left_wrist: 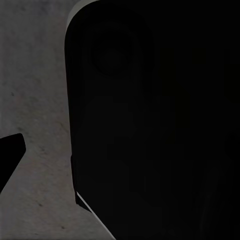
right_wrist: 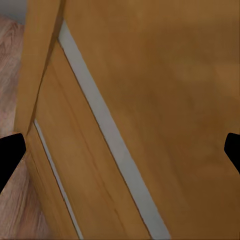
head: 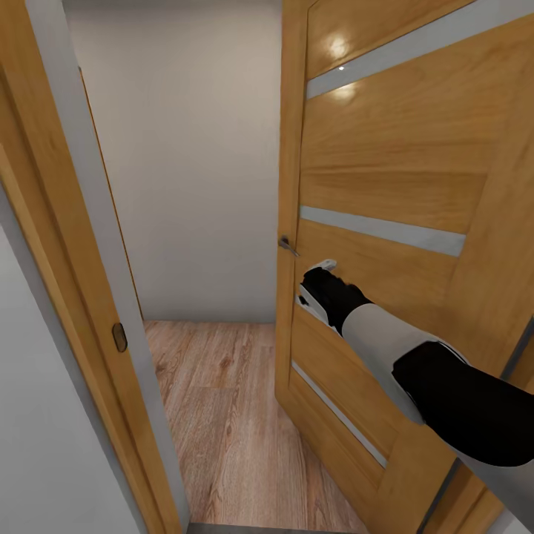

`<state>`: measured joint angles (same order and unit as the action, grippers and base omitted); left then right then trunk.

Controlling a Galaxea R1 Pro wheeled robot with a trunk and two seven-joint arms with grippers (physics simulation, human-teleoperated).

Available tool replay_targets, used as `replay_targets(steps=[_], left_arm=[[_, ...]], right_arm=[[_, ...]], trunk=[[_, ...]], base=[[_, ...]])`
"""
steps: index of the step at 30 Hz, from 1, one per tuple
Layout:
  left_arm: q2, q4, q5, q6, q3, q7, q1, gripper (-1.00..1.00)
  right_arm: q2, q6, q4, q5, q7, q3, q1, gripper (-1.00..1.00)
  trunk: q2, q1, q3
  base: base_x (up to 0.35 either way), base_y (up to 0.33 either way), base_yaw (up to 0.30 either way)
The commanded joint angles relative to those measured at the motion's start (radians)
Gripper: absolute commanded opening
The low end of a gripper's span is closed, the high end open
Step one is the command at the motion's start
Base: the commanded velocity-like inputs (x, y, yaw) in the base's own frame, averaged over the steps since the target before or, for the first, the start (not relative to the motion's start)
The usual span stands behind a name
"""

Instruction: Move the two storage containers from the living room to the garage. In the garage, place one container on the floor and stack the other container on top of it (either order is fine).

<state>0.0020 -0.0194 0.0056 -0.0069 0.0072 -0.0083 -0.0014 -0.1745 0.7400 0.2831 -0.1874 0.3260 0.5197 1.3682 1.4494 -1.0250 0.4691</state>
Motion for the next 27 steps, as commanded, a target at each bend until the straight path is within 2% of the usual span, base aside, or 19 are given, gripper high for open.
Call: replay_targets(steps=[1,10,17,27], left_arm=[[0.0,-0.001,0.001,-0.001,0.001,-0.001,0.0,1.0],[0.0,-0.001,0.001,-0.001,0.001,-0.001,0.0,1.0],[0.0,-0.001,0.001,-0.001,0.001,-0.001,0.0,1.0],[-0.002,-0.001,0.001,-0.001,0.001,-0.001,0.0,1.0]], right_arm=[[0.0,0.001,0.0,-0.01,-0.003,0.007,0.001,1.0],[0.0,-0.022,0.002,-0.015,-0.037,0.011,0.002,1.0],[0.0,-0.024,0.003,-0.078,-0.06,0.015,0.002,1.0],[0.0,-0.029,0.004,-0.09,-0.063,0.013,0.002,1.0]], trunk=[[0.001,0.0,0.001],[0.001,0.0,0.001],[0.001,0.0,0.001],[0.001,0.0,0.001]], base=[[0.0,0.0,0.0],[0.0,0.0,0.0],[0.0,0.0,0.0],[0.0,0.0,0.0]])
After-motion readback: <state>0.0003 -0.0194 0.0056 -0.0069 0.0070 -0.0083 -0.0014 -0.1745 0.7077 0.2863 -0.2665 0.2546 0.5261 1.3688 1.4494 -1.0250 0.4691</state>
